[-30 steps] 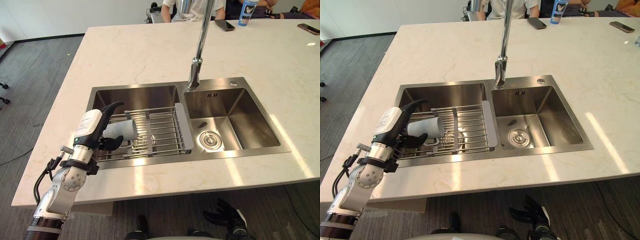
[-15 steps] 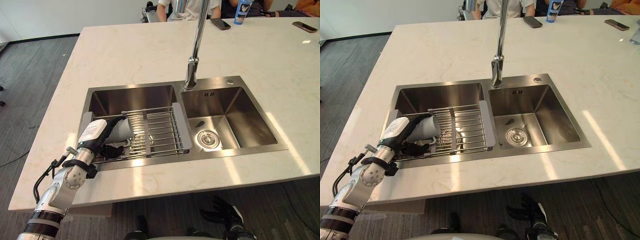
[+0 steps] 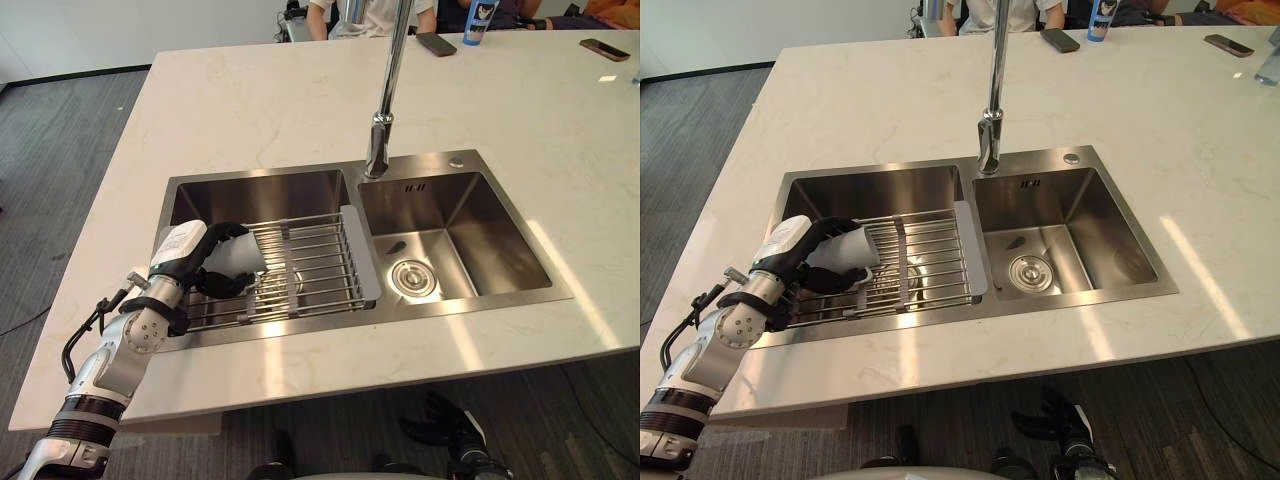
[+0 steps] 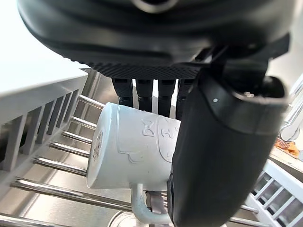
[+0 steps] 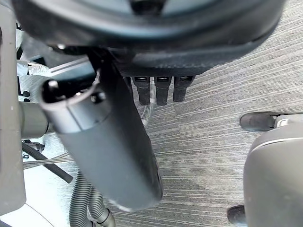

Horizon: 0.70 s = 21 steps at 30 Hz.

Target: Walk over to the sink, pick up the cup, carry it to the dishwasher, place the cup inside the dishwasher, then close the dishwasher door

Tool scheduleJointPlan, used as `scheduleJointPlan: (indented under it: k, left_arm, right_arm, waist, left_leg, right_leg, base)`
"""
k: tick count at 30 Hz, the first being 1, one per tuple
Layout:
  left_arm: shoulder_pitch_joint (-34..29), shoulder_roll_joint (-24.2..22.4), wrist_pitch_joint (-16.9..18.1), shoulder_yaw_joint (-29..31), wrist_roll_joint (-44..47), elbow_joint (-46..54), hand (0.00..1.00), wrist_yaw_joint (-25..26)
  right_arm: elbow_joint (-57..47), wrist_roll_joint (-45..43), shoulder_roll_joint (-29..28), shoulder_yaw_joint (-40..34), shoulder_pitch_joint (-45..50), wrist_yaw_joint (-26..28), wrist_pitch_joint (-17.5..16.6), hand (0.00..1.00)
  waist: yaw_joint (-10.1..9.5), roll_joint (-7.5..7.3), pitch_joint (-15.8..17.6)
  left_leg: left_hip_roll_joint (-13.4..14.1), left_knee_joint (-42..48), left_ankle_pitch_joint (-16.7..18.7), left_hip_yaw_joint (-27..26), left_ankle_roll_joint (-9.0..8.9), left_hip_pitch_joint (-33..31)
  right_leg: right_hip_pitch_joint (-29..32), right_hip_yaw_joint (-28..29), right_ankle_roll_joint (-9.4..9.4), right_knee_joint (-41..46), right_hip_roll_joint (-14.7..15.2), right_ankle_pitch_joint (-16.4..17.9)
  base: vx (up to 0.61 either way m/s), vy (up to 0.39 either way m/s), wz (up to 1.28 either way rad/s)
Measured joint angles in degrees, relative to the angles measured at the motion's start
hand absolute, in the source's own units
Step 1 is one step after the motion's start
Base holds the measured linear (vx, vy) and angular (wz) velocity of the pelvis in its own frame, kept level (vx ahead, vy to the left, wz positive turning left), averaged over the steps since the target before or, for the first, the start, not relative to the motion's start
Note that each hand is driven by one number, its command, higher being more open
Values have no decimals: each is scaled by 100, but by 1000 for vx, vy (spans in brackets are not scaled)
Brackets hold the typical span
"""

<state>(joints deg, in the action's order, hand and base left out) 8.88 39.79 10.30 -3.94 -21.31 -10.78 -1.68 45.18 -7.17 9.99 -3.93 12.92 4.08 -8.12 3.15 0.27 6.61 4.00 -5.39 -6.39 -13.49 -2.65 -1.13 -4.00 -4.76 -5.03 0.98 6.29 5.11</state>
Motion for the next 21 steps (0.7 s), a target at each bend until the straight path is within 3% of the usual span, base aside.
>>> scheduleJointPlan:
  k: [5, 12, 14, 21]
  left_arm:
    - [-196, -414, -9, 8, 294, 794, 30, 127]
    - [-859, -1801, 121, 96, 894, 2091, 30, 600]
    - [-1083, -2360, 184, 136, 1494, 2401, 30, 802]
    - [-1595, -3076, 307, 129, 3103, 2710, 30, 849]
  right_arm:
    - [-5, 0, -38, -2, 2, -13, 0, 90]
    - [-11, -1, -112, -7, 23, -32, -3, 90]
    - [-10, -1, -122, -14, 79, -37, -2, 90]
    - [-7, -63, -148, -37, 187, -164, -2, 90]
  waist:
    - [-44, -36, -19]
    - [-50, -50, -31]
    - [-67, -71, -45]
    - [-62, -95, -228]
  left_leg:
    - [-1, 0, 0, 6, 0, 1]
    - [14, -1, -2, -4, -1, 58]
    - [24, 0, -4, -8, -2, 58]
    - [52, 0, -17, -67, -2, 57]
  right_leg:
    - [-3, -8, 1, 7, 1, -1]
    - [-42, 34, 2, 33, -7, -1]
    - [-32, 44, 2, 59, -16, 0]
    - [24, 111, 3, 119, -33, 0]
  base:
    - [0, 0, 0]
    - [0, 0, 0]
    - [0, 0, 0]
    - [-1, 0, -4]
